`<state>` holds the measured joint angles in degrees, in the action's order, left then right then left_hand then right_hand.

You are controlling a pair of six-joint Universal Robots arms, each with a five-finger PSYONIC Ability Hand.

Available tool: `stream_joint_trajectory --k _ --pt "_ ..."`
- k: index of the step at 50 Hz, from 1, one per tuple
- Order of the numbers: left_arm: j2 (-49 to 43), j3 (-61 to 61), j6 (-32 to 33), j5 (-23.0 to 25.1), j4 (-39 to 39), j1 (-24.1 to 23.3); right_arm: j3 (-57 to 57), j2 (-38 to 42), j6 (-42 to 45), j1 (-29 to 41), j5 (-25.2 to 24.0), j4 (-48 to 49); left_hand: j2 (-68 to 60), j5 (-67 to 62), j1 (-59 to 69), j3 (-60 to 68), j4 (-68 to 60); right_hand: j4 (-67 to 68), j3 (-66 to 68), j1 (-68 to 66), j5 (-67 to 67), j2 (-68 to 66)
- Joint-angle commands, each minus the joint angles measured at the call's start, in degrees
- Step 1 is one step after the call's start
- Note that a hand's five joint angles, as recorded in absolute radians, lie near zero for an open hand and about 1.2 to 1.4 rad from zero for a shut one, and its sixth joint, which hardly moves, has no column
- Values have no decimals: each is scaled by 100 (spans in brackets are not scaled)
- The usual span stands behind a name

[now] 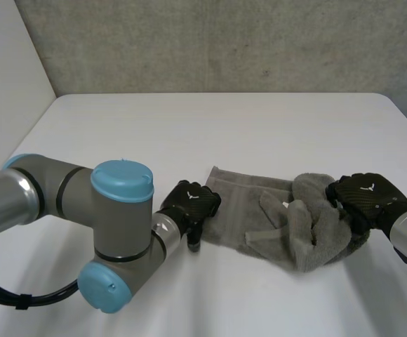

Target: Fold the towel.

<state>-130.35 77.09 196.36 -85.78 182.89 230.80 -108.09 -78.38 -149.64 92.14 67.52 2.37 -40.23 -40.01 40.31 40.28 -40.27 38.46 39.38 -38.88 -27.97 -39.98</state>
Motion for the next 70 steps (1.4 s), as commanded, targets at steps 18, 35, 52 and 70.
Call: stream_joint_trajectory --k 18,35,52,70 --pt "-562 -616 306 -97 28 0 -72 -151 -136 120 -784 45 -3054 -2076 3046 3049 -3050 -634 -726 676 586 786" --pt "-439 -721 315 -703 194 237 605 -160 -329 884 -819 299 -3977 -2999 3969 3972 -3973 2629 2537 -2587 -2678 -2477" --pt "642 588 306 -1336 344 1081 3153 1958 -795 2466 358 396 -3977 -2999 3969 3972 -3973 2629 2537 -2587 -2678 -2477" --pt "1310 2056 315 -1380 616 826 2505 1941 310 2853 657 -185 -2963 -1985 2956 2958 -2960 -1795 -1887 1837 1746 1946"
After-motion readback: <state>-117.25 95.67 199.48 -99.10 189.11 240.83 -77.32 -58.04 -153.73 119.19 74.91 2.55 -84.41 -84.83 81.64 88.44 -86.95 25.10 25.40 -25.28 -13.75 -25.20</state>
